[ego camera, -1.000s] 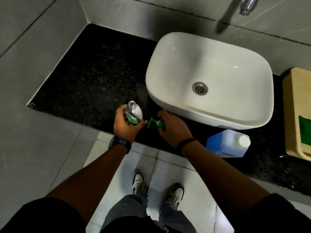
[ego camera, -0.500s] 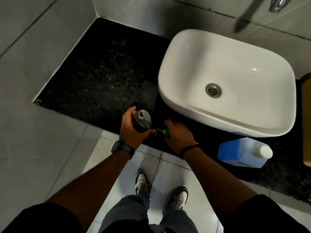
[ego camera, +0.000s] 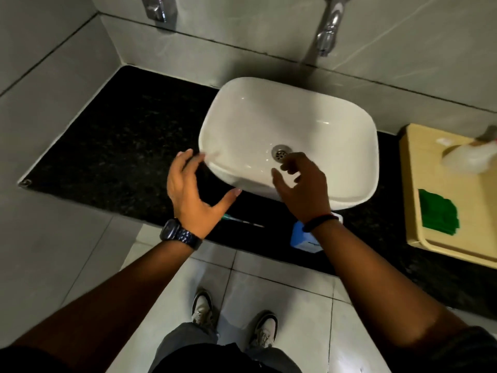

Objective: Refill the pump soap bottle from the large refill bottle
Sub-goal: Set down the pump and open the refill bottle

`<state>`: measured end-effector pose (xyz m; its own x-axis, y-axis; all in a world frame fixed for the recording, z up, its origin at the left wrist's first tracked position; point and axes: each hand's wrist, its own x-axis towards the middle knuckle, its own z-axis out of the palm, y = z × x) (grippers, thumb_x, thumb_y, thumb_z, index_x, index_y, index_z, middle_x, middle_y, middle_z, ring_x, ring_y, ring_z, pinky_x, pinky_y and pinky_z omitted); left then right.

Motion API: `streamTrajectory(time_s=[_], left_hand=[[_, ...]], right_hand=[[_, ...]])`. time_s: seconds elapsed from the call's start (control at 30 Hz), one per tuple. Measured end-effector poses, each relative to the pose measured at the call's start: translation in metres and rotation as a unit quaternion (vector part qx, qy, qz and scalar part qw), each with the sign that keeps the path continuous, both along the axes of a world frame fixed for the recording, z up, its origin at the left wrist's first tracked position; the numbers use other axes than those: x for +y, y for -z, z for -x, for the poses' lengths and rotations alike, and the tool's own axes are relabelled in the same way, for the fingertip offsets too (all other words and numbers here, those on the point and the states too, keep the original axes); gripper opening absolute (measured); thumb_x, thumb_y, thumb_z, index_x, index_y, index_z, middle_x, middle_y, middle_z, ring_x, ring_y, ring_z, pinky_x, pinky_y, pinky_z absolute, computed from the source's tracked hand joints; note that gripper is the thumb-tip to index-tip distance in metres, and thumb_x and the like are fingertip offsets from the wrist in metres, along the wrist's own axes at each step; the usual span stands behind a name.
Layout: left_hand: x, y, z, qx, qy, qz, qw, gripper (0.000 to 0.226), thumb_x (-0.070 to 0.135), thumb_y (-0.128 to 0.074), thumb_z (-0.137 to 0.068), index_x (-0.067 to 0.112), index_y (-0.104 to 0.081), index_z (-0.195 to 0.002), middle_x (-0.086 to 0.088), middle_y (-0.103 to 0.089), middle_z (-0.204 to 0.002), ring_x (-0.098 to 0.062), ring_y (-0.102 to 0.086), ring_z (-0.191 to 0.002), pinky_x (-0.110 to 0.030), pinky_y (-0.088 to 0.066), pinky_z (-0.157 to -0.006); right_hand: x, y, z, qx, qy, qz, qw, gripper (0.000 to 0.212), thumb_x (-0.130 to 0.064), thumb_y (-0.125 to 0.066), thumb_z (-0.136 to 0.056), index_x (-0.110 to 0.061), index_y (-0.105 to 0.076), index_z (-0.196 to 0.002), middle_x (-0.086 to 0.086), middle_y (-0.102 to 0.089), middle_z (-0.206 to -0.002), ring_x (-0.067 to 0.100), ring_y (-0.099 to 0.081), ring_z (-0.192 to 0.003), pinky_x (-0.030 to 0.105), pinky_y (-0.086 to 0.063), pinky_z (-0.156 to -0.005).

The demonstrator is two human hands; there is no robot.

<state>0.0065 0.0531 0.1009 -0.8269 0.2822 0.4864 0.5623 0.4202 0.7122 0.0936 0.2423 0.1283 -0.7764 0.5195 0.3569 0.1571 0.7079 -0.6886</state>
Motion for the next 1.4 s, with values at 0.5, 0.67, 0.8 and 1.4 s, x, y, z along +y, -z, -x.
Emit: streamTrajectory(time_s=[0.5, 0.67, 0.8, 1.4], left_hand=[[0.122, -0.01, -0.11, -0.069, 0.282, 0.101, 0.951, 0.046, 0.024, -0.082, -0.064, 0.016, -0.07, -0.107, -0.007, -0.072, -0.101, -0.02, -0.059, -0.096, -0.023, -0.04, -0.086], [0.132, -0.011, -0.121, -0.104, 0.257, 0.095, 0.956, 0.037, 0.02, -0.079, -0.07, 0.022, -0.071, -0.106, -0.013, -0.068, -0.09, -0.028, -0.063, -0.084, -0.034, -0.05, -0.084], [0.134, -0.004, -0.123, -0.12, 0.241, 0.105, 0.957, 0.035, 0.031, -0.071, -0.076, 0.024, -0.068, -0.11, 0.001, -0.069, -0.105, -0.02, -0.058, -0.106, -0.039, -0.035, -0.1], [0.121, 0.011, -0.125, -0.099, 0.127, 0.041, 0.986, 0.052, 0.033, -0.087, -0.055, 0.02, -0.06, -0.098, 0.017, -0.06, -0.101, -0.01, -0.055, -0.101, -0.028, -0.034, -0.085]], right_hand=[[0.081, 0.05, -0.148, -0.164, -0.081, 0.244, 0.953, 0.08, -0.011, -0.084, -0.061, -0.017, -0.04, -0.128, 0.005, -0.056, -0.12, 0.017, -0.054, -0.113, 0.032, -0.047, -0.096], [0.078, 0.063, -0.138, -0.166, -0.075, 0.259, 0.949, 0.083, -0.029, -0.087, -0.052, -0.037, -0.044, -0.122, -0.01, -0.053, -0.123, 0.01, -0.05, -0.116, 0.025, -0.043, -0.092], [0.077, 0.074, -0.132, -0.156, -0.087, 0.246, 0.953, 0.077, -0.027, -0.086, -0.053, -0.034, -0.047, -0.12, -0.014, -0.056, -0.116, 0.008, -0.052, -0.111, 0.018, -0.044, -0.086], [0.074, 0.08, -0.129, -0.172, -0.071, 0.221, 0.957, 0.062, -0.046, -0.078, -0.051, -0.052, -0.047, -0.104, -0.03, -0.056, -0.104, -0.015, -0.051, -0.103, 0.0, -0.039, -0.077]])
